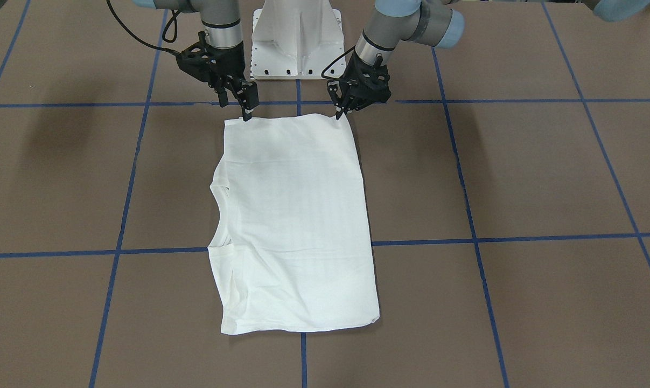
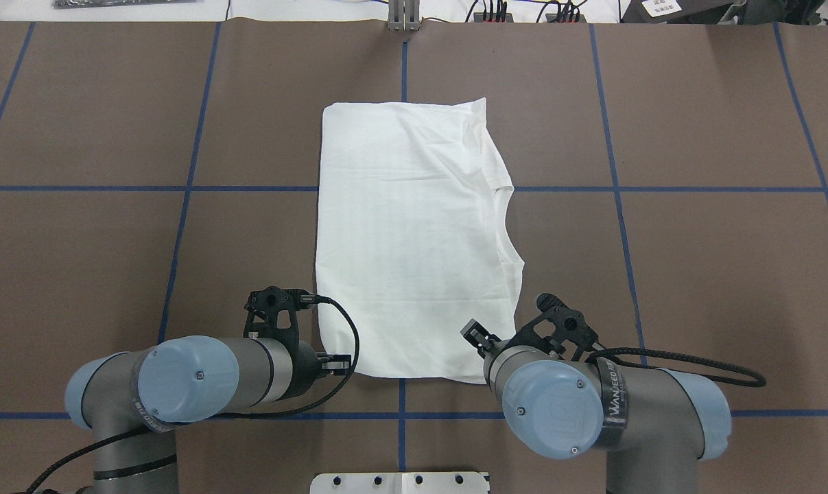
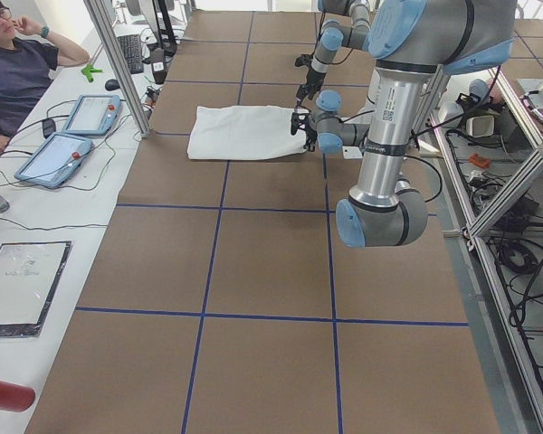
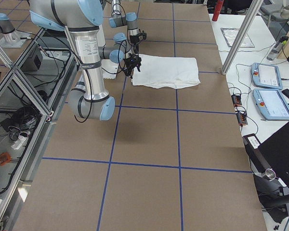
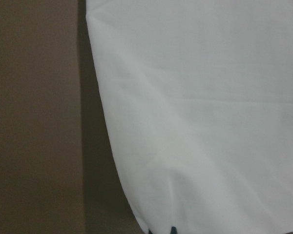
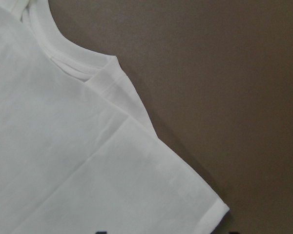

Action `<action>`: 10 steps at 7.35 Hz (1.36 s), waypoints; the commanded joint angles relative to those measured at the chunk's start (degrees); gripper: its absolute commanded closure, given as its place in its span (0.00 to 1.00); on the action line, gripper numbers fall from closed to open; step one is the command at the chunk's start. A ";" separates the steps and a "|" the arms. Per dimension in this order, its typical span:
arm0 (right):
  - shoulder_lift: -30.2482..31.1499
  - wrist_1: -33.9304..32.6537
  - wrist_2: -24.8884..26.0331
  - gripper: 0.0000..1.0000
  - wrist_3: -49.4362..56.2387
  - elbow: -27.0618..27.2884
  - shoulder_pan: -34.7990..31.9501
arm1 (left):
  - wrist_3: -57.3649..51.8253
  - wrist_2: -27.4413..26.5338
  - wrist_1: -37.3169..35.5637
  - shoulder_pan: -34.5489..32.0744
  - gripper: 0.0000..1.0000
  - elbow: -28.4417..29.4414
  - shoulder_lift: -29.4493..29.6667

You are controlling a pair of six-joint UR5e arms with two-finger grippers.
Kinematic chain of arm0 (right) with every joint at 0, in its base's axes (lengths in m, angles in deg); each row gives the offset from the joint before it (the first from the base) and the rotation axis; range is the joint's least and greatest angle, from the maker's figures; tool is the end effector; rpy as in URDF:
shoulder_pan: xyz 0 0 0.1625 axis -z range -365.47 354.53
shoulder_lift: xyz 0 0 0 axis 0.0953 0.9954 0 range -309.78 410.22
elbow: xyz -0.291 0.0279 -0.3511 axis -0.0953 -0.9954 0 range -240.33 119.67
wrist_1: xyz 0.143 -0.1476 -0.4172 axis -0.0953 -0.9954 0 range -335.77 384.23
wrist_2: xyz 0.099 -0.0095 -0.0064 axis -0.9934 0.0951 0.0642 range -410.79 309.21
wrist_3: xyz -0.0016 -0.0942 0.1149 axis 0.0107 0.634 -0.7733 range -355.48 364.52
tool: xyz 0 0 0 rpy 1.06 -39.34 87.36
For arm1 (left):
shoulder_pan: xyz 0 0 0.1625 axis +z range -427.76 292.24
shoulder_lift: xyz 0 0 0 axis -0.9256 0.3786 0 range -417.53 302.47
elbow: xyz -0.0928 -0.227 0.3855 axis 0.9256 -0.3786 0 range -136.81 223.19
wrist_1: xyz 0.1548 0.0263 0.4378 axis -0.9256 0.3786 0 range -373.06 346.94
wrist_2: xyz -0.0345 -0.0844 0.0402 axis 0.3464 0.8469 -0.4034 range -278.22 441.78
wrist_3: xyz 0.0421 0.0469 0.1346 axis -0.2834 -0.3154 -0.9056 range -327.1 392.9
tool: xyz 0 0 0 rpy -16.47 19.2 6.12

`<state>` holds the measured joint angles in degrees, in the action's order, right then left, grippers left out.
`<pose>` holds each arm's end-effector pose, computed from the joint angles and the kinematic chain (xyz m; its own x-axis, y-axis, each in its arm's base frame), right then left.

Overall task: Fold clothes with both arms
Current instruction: 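Grasp the shirt edge nearest the robot with both grippers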

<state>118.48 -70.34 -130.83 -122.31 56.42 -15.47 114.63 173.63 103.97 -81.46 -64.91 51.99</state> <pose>-0.6005 -0.2673 0.2895 0.3944 0.6690 0.6299 -0.6567 0.6847 -0.3160 0.6326 -0.2867 0.2946 0.4415 0.0403 -0.8964 0.1464 0.9824 0.1163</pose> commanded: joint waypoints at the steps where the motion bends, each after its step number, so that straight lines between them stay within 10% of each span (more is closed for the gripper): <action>1: -0.94 -0.26 -0.30 0.21 -1.32 -1.17 0.15 | 0.09 0.00 -0.05 0.08 1.00 -0.09 -0.01; 10: -1.64 -0.35 -0.65 0.20 -0.09 -6.26 -0.20 | 0.62 -1.23 0.03 0.09 1.00 -0.26 -0.19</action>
<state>117.24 -70.65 -131.48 -122.40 51.15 -15.74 115.25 172.46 104.01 -81.38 -65.17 51.79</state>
